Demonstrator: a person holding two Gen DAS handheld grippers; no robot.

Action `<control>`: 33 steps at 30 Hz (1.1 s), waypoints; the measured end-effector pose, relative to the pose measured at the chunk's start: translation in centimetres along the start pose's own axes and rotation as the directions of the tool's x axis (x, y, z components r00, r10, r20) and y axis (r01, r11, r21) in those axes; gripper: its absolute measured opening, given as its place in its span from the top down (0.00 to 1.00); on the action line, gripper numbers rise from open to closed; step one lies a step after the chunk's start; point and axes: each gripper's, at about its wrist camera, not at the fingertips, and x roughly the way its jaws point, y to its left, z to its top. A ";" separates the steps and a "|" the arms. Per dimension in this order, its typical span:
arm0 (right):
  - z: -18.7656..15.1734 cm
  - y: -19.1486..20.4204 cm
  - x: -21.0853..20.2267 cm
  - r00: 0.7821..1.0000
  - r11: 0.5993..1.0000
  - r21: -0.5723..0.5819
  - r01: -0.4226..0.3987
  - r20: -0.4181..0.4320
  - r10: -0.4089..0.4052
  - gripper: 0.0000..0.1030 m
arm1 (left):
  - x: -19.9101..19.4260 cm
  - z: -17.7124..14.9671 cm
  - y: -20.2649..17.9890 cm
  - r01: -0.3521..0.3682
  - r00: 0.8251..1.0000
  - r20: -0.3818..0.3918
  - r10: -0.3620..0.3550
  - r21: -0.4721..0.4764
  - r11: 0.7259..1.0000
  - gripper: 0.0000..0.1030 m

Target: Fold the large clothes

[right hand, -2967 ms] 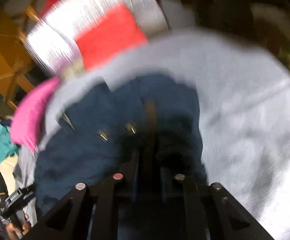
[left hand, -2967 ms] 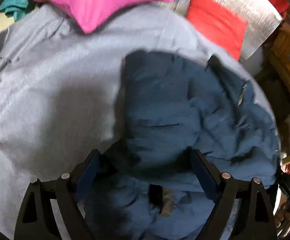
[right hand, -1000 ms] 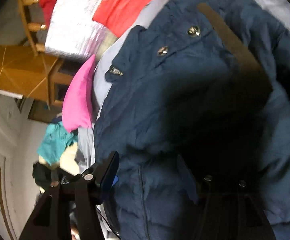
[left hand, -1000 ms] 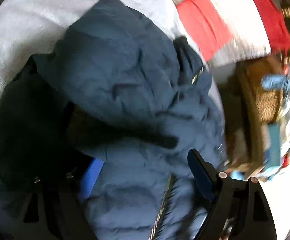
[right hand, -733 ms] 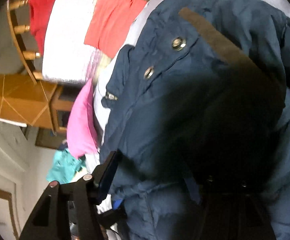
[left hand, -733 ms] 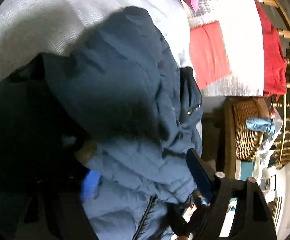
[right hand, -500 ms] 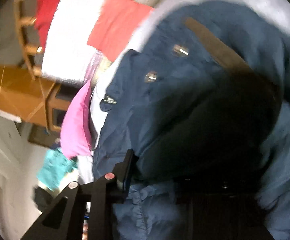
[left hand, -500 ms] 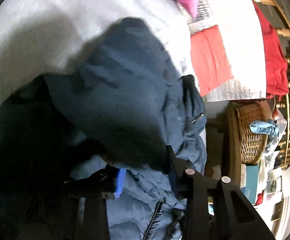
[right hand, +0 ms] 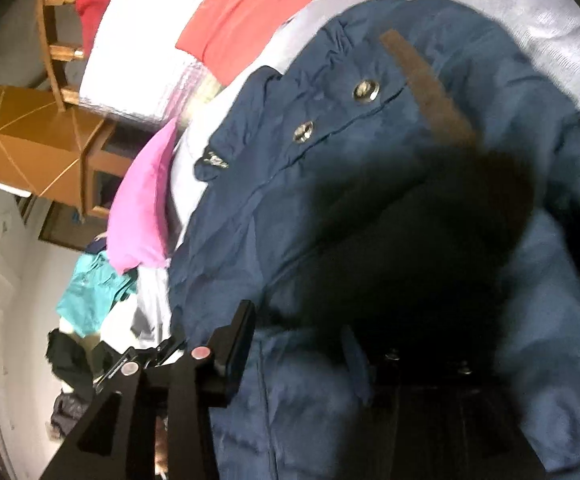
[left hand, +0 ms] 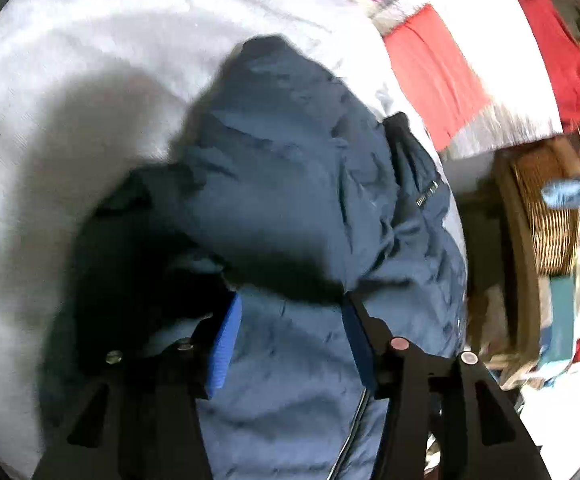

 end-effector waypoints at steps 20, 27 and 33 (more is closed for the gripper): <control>2.2 -0.2 -3.5 0.970 0.983 -0.108 0.146 0.212 -0.121 0.65 | 0.4 3.3 -1.3 -0.338 0.919 0.283 0.275 0.205 0.919 0.27; 2.9 -1.6 -2.1 0.979 0.984 -0.052 0.168 0.129 -0.160 0.69 | 0.3 3.7 0.2 -0.314 0.938 0.217 0.272 0.190 0.930 0.25; 1.9 2.7 -2.3 0.981 0.974 -0.215 0.069 0.192 -0.027 0.69 | -2.2 1.7 -3.9 -0.243 0.941 0.305 0.149 0.300 0.923 0.25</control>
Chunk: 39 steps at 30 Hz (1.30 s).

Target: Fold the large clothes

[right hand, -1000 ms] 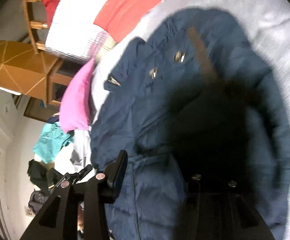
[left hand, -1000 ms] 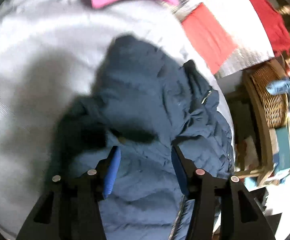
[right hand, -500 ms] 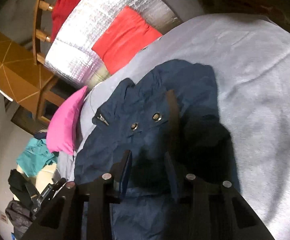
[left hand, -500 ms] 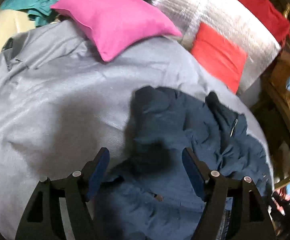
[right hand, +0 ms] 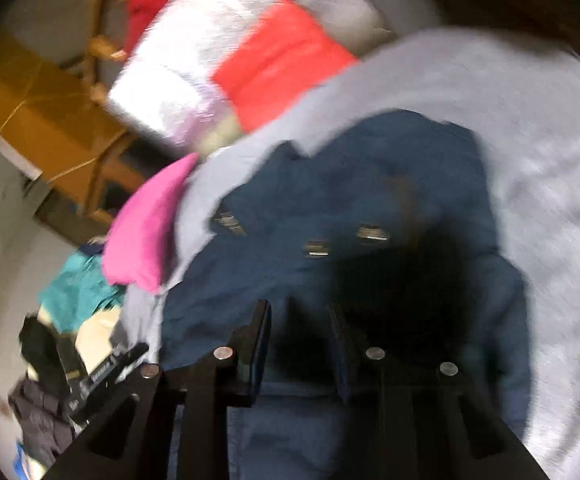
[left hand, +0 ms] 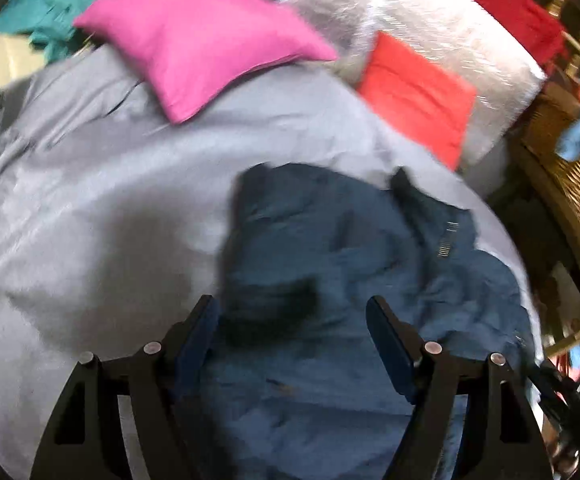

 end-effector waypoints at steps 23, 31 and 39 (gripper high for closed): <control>3.3 -7.3 -4.0 0.976 0.971 0.130 0.200 0.054 -0.209 0.27 | 1.5 1.5 4.7 -0.145 0.988 -0.071 0.139 -0.092 0.985 0.24; 1.7 -7.9 0.6 0.969 0.974 0.055 0.220 -0.127 -0.211 0.44 | 4.4 0.3 6.0 -0.079 0.984 -0.170 0.059 -0.116 0.990 0.24; 0.4 -4.2 -0.7 0.958 0.950 -0.119 0.287 0.008 -0.288 0.60 | 4.3 -0.3 4.0 -0.111 0.979 -0.173 0.103 -0.036 0.993 0.28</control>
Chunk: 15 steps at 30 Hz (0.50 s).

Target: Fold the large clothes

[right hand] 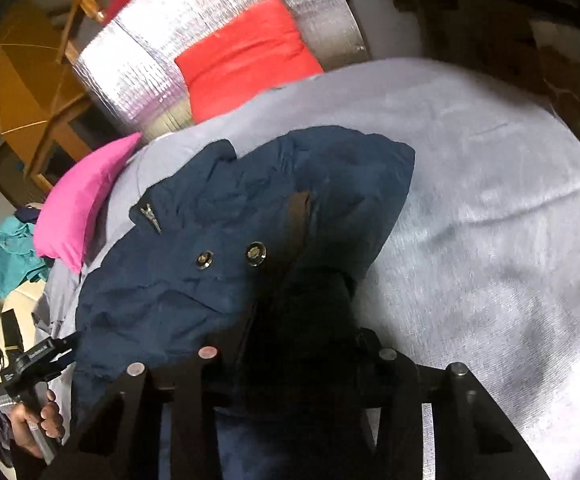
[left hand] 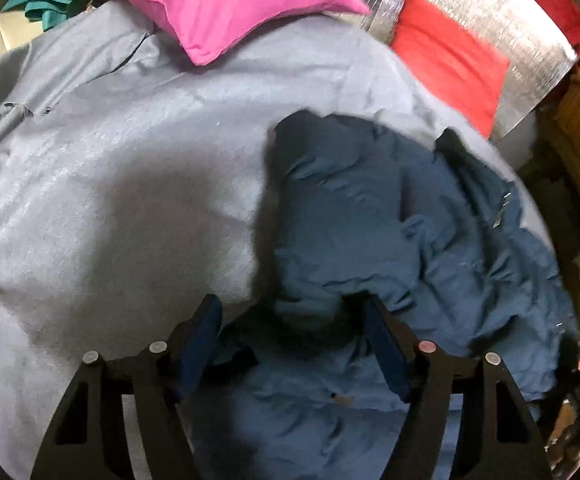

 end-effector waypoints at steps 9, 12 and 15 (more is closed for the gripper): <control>1.5 -3.9 -0.3 0.995 0.977 0.186 -0.101 -0.005 0.104 0.28 | -2.2 0.1 0.8 0.047 0.999 0.026 -0.047 -0.032 0.998 0.28; 2.7 -5.4 -0.8 0.990 0.962 0.238 -0.136 0.068 0.123 0.28 | -2.5 0.6 0.4 0.058 0.997 0.046 -0.057 -0.022 0.998 0.28; 3.6 -6.2 0.7 0.990 0.950 0.280 -0.136 0.066 0.123 0.28 | -2.1 0.6 -0.2 0.055 0.998 0.035 -0.055 0.001 0.998 0.28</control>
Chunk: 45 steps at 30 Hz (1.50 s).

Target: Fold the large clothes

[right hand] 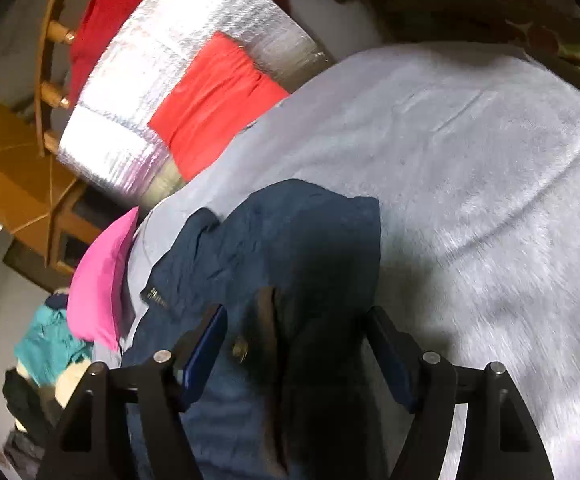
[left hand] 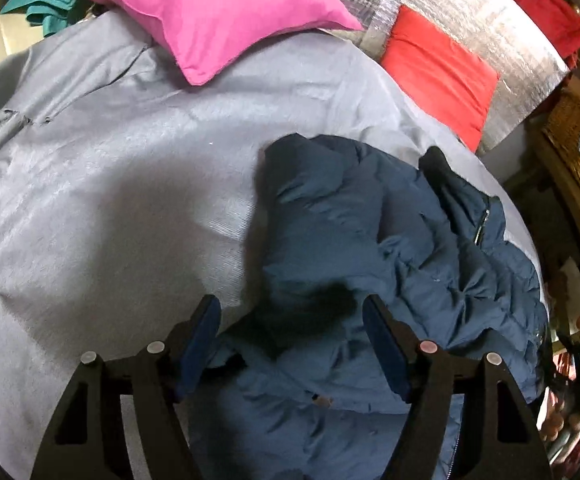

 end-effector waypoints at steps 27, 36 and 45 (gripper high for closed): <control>-1.1 3.4 -1.3 0.990 0.987 -0.079 0.143 0.031 -0.141 0.32 | -3.4 -1.3 -3.5 0.015 0.997 0.070 -0.025 0.135 0.991 0.27; -6.5 10.1 -0.5 0.991 0.961 -0.263 -0.091 -0.115 0.063 0.60 | -2.4 -4.4 -10.6 0.043 0.996 0.056 -0.065 0.336 0.941 0.27; -9.0 11.6 4.8 0.961 0.950 -0.305 -0.073 -0.276 -0.014 0.60 | 0.0 -6.1 -12.6 -0.033 0.998 -0.025 0.049 0.449 0.893 0.24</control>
